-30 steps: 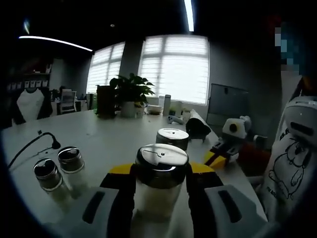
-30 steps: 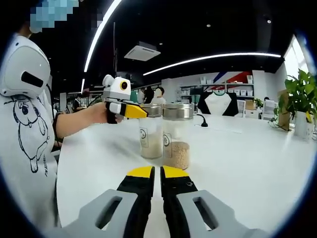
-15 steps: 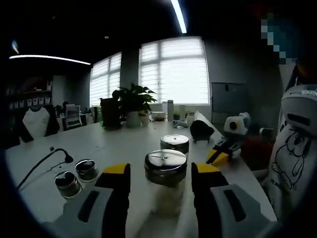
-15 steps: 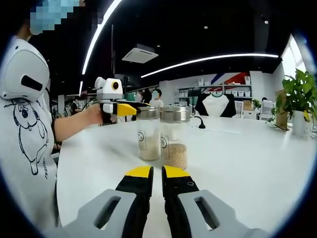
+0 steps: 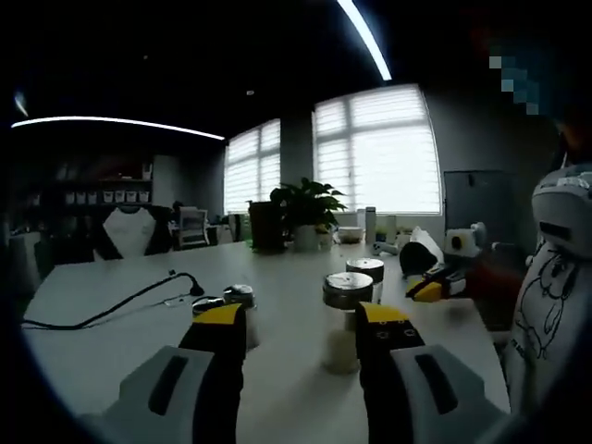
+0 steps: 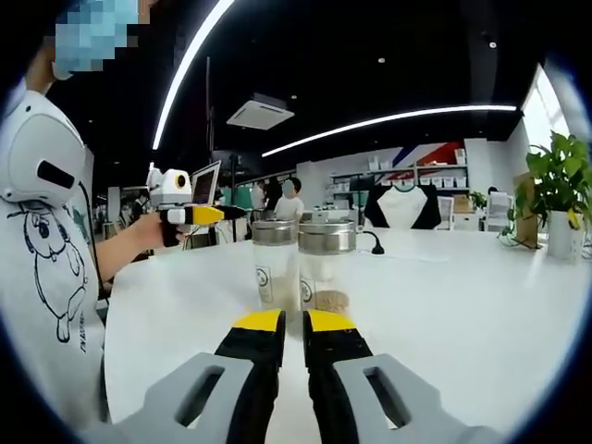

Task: Rotate the seasoning bottle until the label or dispensing opening points toward the visible target arrow and the bottle remains upright within the marked orientation range

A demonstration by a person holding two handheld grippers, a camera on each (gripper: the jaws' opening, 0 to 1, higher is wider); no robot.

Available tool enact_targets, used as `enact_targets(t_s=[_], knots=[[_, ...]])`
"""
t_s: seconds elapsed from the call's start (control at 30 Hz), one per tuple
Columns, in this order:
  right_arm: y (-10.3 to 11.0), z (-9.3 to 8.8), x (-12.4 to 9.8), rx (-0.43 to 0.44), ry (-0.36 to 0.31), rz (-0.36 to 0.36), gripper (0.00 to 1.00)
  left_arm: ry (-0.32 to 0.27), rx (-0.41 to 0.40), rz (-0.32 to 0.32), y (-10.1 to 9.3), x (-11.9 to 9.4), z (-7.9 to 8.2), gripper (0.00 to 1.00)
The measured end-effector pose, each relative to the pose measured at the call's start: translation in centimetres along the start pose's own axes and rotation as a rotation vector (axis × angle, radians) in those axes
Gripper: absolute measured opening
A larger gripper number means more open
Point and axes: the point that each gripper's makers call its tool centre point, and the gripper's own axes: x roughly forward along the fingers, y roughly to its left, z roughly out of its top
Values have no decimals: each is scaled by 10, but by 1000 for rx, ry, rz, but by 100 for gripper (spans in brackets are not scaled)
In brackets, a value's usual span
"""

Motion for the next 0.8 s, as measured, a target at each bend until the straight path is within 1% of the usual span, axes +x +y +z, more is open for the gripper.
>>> enact_targets(t_s=[0.13, 0.2, 0.27, 0.3, 0.37, 0.47, 0.57, 0.6, 0.63, 0.67, 0.7, 0.73, 0.8], knots=[[-1, 6, 3, -1, -14, -9, 6, -16, -5, 62, 7, -16, -4, 50], [-1, 8, 6, -8, -17, -11, 6, -66, -5, 114, 12, -23, 1, 51], [-2, 12, 8, -11, -23, -12, 6, -72, -35, 104, 9, -28, -2, 50], [-2, 14, 9, -10, -28, -11, 6, -89, -53, 103, 7, -32, -1, 49], [-1, 16, 9, -12, -32, -11, 7, -98, -60, 111, 8, -36, -1, 49], [-1, 19, 10, -19, -35, -12, 8, -96, -73, 144, 12, -42, -5, 50], [-2, 22, 10, -31, -34, -18, 9, -89, -94, 147, 12, -47, -8, 49], [-3, 23, 10, -32, -36, -20, 9, -74, -95, 156, 13, -48, -11, 48], [-4, 25, 9, -37, -32, -25, 10, -29, -62, 175, 15, -53, -16, 48], [-7, 24, 6, -51, -13, -46, 10, -5, -31, 202, 18, -56, -19, 48], [-12, 25, 3, -81, -8, -71, 11, 8, -8, 218, 18, -60, -19, 48], [-12, 26, 2, -81, -10, -73, 11, 12, 5, 217, 16, -64, -19, 48], [-16, 25, -2, -46, -13, -68, 13, 9, -19, 210, 11, -69, -20, 48]])
